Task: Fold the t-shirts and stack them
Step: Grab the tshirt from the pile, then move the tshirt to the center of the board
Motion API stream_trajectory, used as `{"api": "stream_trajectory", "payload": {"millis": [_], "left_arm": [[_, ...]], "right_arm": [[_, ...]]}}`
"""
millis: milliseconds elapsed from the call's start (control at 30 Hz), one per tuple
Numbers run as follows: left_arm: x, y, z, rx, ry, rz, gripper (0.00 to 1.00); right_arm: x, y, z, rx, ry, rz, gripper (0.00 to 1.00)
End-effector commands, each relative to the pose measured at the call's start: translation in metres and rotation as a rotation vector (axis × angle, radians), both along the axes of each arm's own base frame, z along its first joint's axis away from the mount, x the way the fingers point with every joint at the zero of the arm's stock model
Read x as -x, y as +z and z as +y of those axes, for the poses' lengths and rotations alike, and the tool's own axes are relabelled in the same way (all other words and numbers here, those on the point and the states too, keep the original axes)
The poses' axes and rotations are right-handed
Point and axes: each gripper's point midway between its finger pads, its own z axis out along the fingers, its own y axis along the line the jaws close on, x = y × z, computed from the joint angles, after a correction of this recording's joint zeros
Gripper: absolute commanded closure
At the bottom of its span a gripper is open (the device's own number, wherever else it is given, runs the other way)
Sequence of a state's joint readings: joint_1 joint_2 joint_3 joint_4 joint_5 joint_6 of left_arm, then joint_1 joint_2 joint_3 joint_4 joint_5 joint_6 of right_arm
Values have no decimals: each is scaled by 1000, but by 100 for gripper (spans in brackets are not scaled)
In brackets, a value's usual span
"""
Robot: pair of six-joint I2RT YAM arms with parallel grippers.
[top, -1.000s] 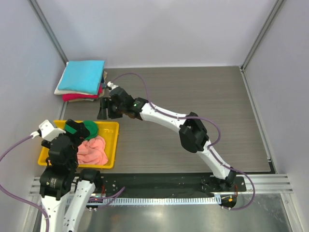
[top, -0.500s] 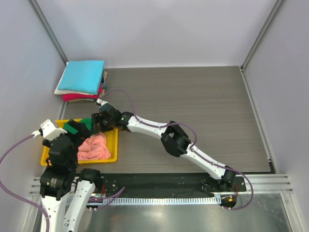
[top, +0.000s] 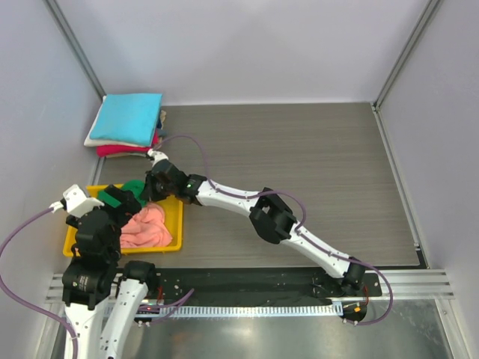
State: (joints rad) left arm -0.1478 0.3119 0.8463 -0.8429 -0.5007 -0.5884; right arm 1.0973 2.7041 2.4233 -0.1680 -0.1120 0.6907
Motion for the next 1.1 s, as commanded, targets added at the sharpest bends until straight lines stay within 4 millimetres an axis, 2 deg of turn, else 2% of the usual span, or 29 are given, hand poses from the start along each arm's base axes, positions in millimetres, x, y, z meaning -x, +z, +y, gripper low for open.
{"api": "stream_trajectory", "payload": {"millis": [0, 33, 67, 100, 200, 233, 300, 333, 367, 400, 433, 467, 500, 533, 567, 600, 633, 667, 700, 733, 767, 800, 833, 867, 900, 933, 967, 1067], "left_arm": [[0, 8, 3, -14, 7, -23, 0], [1, 8, 5, -17, 17, -22, 0], [2, 8, 6, -21, 24, -18, 0], [3, 8, 7, -22, 30, -15, 0], [4, 7, 10, -26, 48, -10, 0], [4, 7, 10, -27, 46, -8, 0], [4, 7, 10, -30, 47, -5, 0], [3, 7, 11, -30, 48, 0, 0], [3, 6, 11, -31, 48, 4, 0], [2, 5, 10, -33, 46, 8, 0], [2, 5, 11, -34, 47, 12, 0], [2, 4, 10, -35, 44, 15, 0], [1, 4, 10, -37, 40, 16, 0], [0, 4, 10, -40, 37, 21, 0], [0, 4, 8, -38, 25, 22, 0], [-1, 3, 6, -47, 9, 29, 0], [-2, 3, 5, -48, -1, 34, 0], [-5, 1, 2, -50, -17, 42, 0], [-7, 0, -5, -43, -55, 48, 0], [-9, -1, -9, -43, -84, 56, 0], [-15, -6, -14, -39, -110, 79, 1], [-19, -9, -23, -21, -155, 89, 1], [-25, -12, -29, 0, -179, 101, 2], [-34, -23, -35, 23, -195, 162, 3], [-40, -32, -49, 80, -246, 206, 4], [-45, -42, -57, 120, -271, 248, 6], [-54, -63, -66, 193, -266, 336, 7], [-65, -92, -77, 290, -248, 405, 8]], "right_arm": [[-6, 163, -3, -226, -36, -215, 99], [-10, 168, -11, -206, -48, -252, 99], [-18, 188, -22, -209, -98, -293, 99], [-21, 231, -39, -247, -126, -342, 99], [-29, 280, -74, -235, -188, -463, 99], [-25, 319, -96, -262, -211, -510, 99], [-25, 350, -123, -255, -261, -583, 99], [-22, 374, -146, -272, -286, -609, 99], [-20, 386, -160, -272, -303, -631, 99], [-23, 377, -171, -235, -324, -628, 99], [-17, 403, -197, -268, -357, -647, 99], [-16, 404, -209, -255, -375, -653, 99], [-23, 378, -220, -182, -419, -637, 99], [-17, 395, -249, -199, -468, -647, 99], [-19, 385, -263, -171, -507, -635, 99], [-22, 341, -277, -75, -547, -601, 94], [-28, 324, -301, -16, -635, -582, 84], [-28, 322, -334, -18, -706, -560, 70], [-31, 257, -350, 82, -724, -459, 27], [-29, 229, -358, 109, -687, -389, 17], [-43, 204, -392, 151, -754, -314, 12], [-35, 147, -417, 268, -780, -186, 10], [-31, 128, -432, 301, -790, -131, 10], [-30, 121, -455, 315, -831, -107, 10], [-20, 96, -469, 359, -838, -77, 9], [-17, 93, -477, 360, -854, -70, 8], [-12, 94, -485, 353, -862, -73, 8], [-12, 104, -497, 364, -889, -107, 7]]}}
